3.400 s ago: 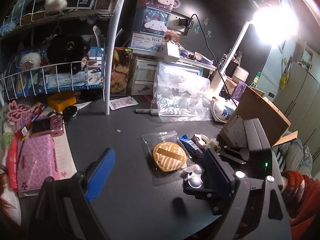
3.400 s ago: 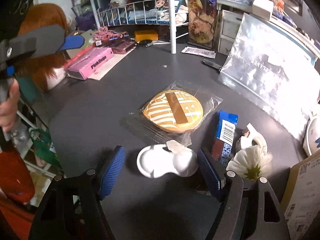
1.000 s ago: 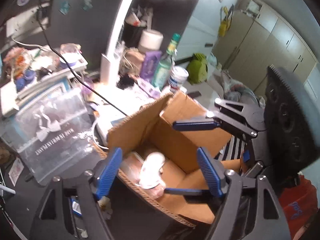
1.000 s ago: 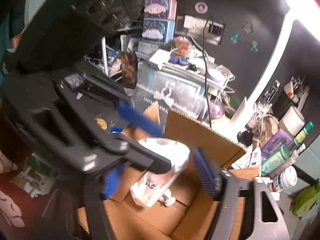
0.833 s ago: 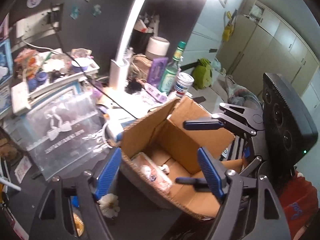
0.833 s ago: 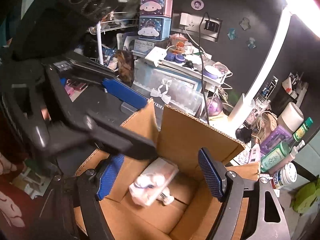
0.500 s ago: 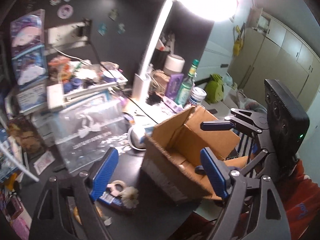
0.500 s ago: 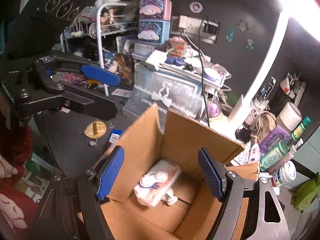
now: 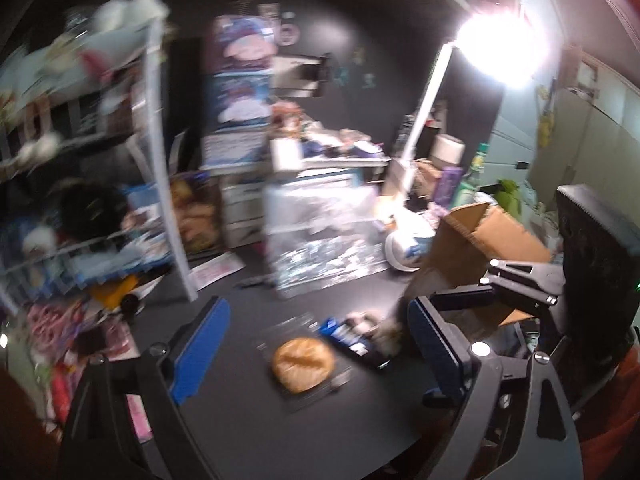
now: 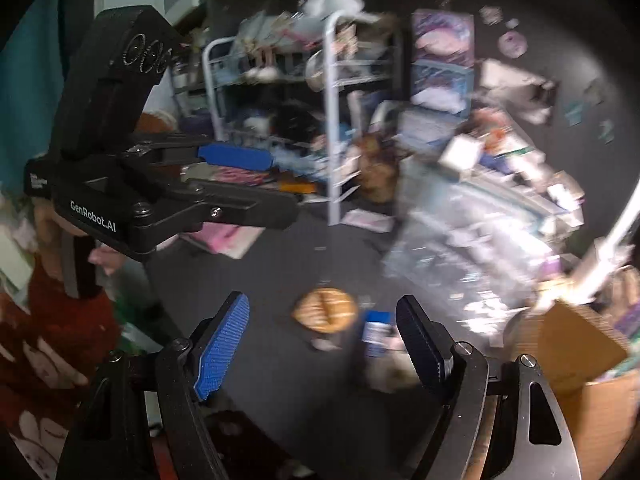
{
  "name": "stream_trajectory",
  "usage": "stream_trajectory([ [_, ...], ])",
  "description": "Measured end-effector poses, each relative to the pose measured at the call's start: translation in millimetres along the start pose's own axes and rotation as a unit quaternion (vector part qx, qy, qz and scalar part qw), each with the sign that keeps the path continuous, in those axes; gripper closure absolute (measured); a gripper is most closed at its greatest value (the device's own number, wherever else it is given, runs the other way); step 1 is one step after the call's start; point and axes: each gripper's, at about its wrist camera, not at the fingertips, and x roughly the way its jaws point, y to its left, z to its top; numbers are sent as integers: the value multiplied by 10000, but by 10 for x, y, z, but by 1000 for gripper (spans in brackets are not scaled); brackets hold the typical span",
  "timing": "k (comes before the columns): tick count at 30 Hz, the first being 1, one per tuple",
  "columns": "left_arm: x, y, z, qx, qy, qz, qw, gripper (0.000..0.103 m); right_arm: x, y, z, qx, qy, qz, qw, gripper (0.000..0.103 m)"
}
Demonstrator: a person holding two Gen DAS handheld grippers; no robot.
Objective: Organize objects
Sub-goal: 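Move the right gripper to the wrapped orange cookie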
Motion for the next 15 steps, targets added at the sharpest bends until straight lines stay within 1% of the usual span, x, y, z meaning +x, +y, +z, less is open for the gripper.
stream_trajectory([
  [1, -8, 73, -72, -41, 2, 51, 10000, 14, 91, 46, -18, 54, 14, 3, 10000, 19],
  [4, 15, 275, -280, -196, 93, 139, 9997, 14, 535, 112, -145, 369, 132, -98, 9992, 10],
  [8, 54, 487, -509, -399, 173, 303, 9986, 14, 1057, 63, -311, 781, 380, -406, 9954, 10],
  [10, 87, 581, -588, -492, 223, 309, 9981, 14, 1306, -5, -375, 991, 508, -574, 9921, 10],
  [15, 118, 727, -717, -628, 289, 360, 9970, 14, 1634, -144, -408, 1194, 720, -858, 9865, 10],
])
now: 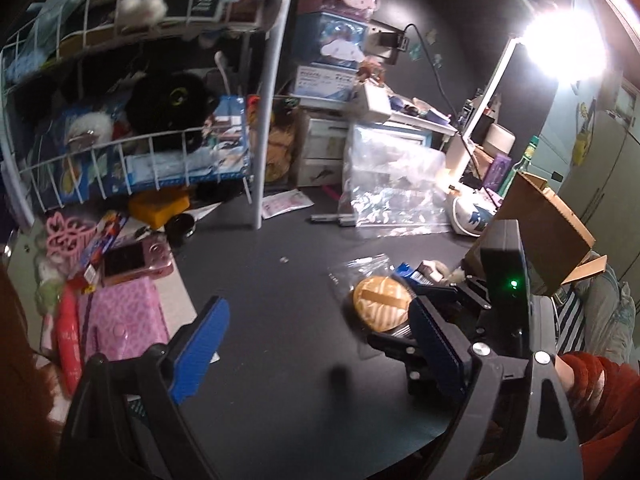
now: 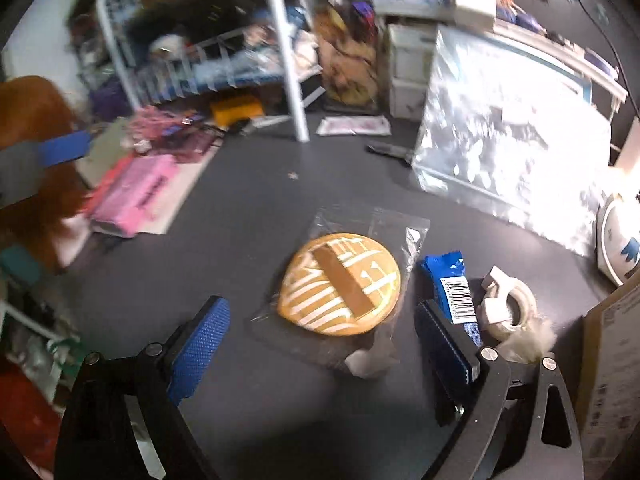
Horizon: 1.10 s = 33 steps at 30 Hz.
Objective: Organize objects
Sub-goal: 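Move the right gripper to the wrapped orange cookie, then grasp the wrapped orange cookie with the right gripper, release into box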
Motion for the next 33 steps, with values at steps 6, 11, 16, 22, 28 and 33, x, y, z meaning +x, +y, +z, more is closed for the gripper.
stream_trajectory([
  [6, 38, 99, -40, -98, 45, -6, 9999, 14, 204, 67, 45, -162, 97, -277, 9994, 10],
  [11, 58, 158, -49, -172, 89, 8, 9998, 14, 232, 74, 28, -220, 87, -427, 9988, 22],
  [16, 66, 143, -42, -183, 99, -60, 9998, 14, 177, 77, 20, -332, 7, -428, 9985, 37],
  [22, 83, 26, -38, -117, 223, -344, 9991, 14, -10, 137, 8, -478, -115, -147, 9987, 38],
  [28, 48, -215, 23, -33, 330, -978, 9947, 16, -567, 328, 84, -847, -348, 905, 9917, 38],
  [33, -83, -525, 174, 126, 264, -1583, 9870, 43, -1085, 430, 115, -1292, -672, 1099, 9832, 38],
])
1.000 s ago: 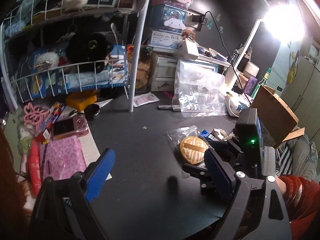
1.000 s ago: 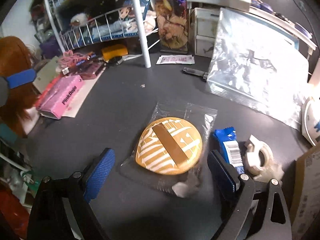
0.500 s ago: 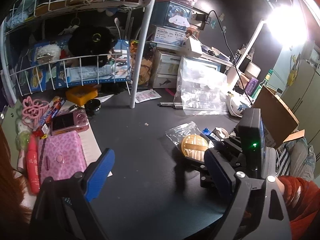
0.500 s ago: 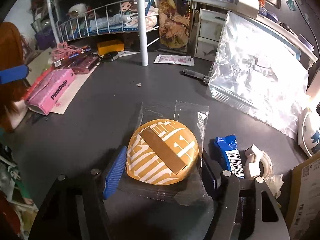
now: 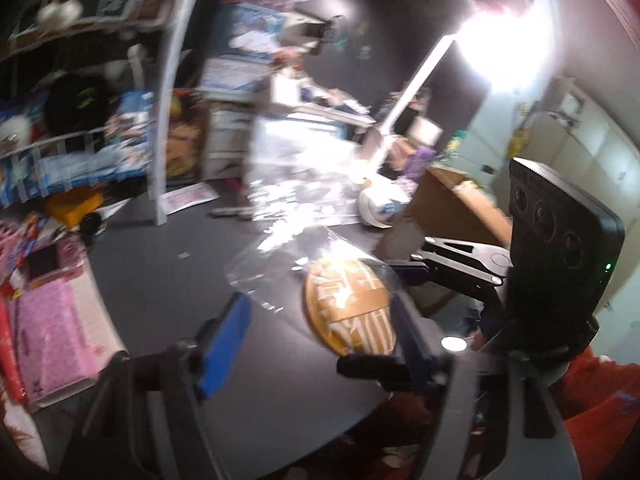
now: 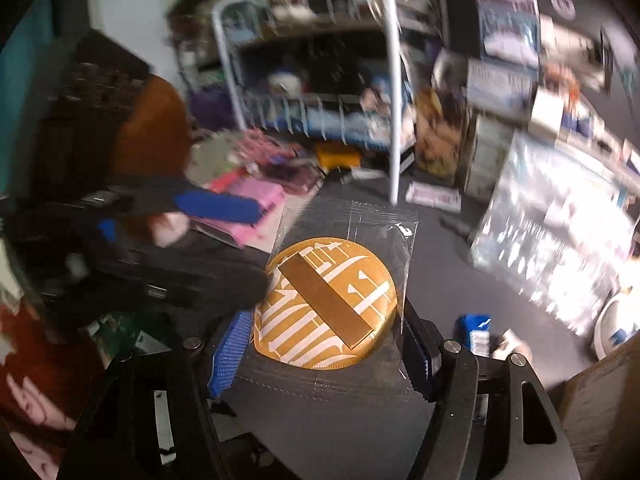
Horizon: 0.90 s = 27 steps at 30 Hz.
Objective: Organize objects
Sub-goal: 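Grasp the wrapped orange cookie with the right gripper, release into box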
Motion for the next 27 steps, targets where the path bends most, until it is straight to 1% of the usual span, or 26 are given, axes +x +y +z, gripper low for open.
stream_trajectory([
  [1, -2, -66, 35, 43, -6, -75, 10000, 47, -131, 33, 15, -108, -80, 7, 9999, 38],
  [2, -2, -131, 69, 77, -22, -149, 9999, 48, -219, 39, 28, -165, -136, -7, 9998, 38],
  [5, 8, -367, 220, 181, -82, -475, 9987, 58, -498, 30, 69, -329, -300, -118, 9989, 38],
  [6, 14, -442, 267, 238, -99, -511, 9984, 62, -567, 13, 67, -360, -339, -160, 9986, 38],
  [7, 31, -516, 311, 302, -104, -524, 9981, 63, -673, -20, 63, -379, -399, -237, 9982, 38],
  [13, 261, -1036, 634, 689, -58, -682, 9953, 63, -1145, -342, -33, -275, -643, -578, 9959, 39],
  [17, 570, -1435, 864, 964, 63, -840, 9918, 63, -1454, -627, -106, -149, -747, -876, 9932, 39],
  [22, 1043, -1850, 1058, 1178, 363, -1003, 9873, 63, -1794, -1118, -277, 277, -672, -1159, 9906, 39],
  [27, 1514, -2165, 1160, 1318, 718, -1098, 9826, 63, -1980, -1527, -486, 670, -467, -1386, 9870, 38],
])
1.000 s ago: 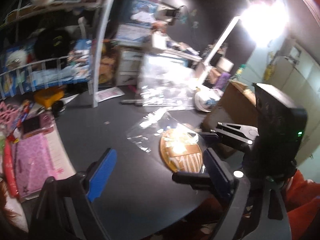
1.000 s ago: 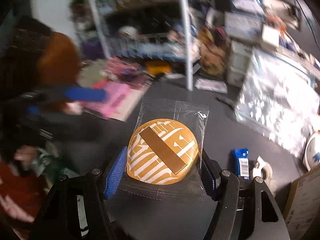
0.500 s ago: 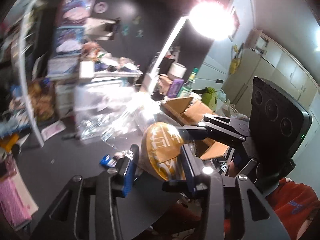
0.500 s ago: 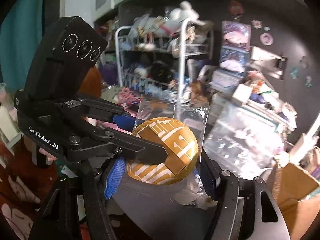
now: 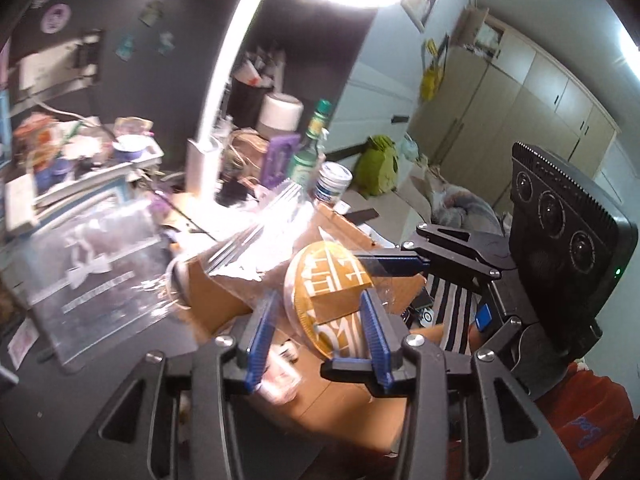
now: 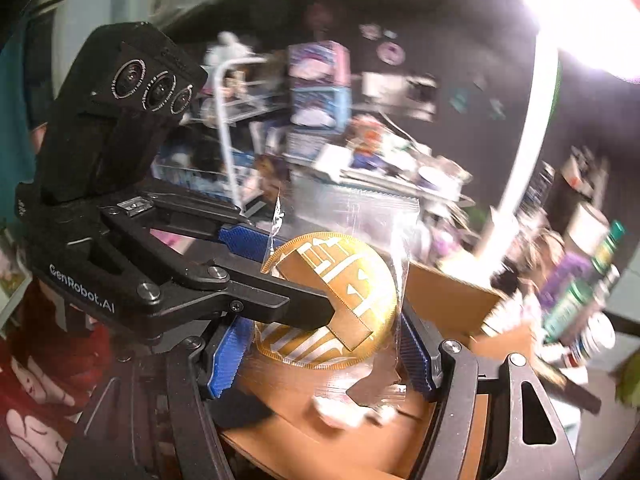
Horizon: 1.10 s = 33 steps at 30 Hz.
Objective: Organize objects
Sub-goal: 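Grasp the wrapped orange cookie with the right gripper, release into box, then move the right gripper to the blue candy bar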
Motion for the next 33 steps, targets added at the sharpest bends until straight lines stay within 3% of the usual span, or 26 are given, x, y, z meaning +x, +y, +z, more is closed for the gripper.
stream_trajectory([
  [6, 321, -88, 115, 83, 225, 125, 9996, 59, 5, -334, -160, 228, 163, -152, 9995, 38],
  [8, 342, -120, 125, 209, 237, 352, 9989, 39, 18, -390, -181, 261, 184, -249, 9992, 37],
  [9, 328, -140, 128, 286, 200, 500, 9981, 24, 38, -401, -183, 251, 218, -370, 9988, 33],
  [10, 299, -142, 127, 332, 131, 568, 9977, 19, 54, -414, -193, 237, 238, -537, 9980, 25],
  [16, 30, -8, 108, 135, -132, 683, 9975, 19, 67, -456, -189, 285, 220, -592, 9976, 20],
  [24, -535, 165, -116, -40, -642, 1145, 9913, 17, 58, -243, -99, 185, 173, -612, 9978, 20],
  [29, -917, 360, -403, -184, -899, 1513, 9842, 15, 108, 140, 41, 25, 16, -316, 9995, 20],
  [33, -1193, 622, -722, -402, -1008, 1755, 9785, 15, 218, 556, 154, -105, -88, 169, 9998, 20],
])
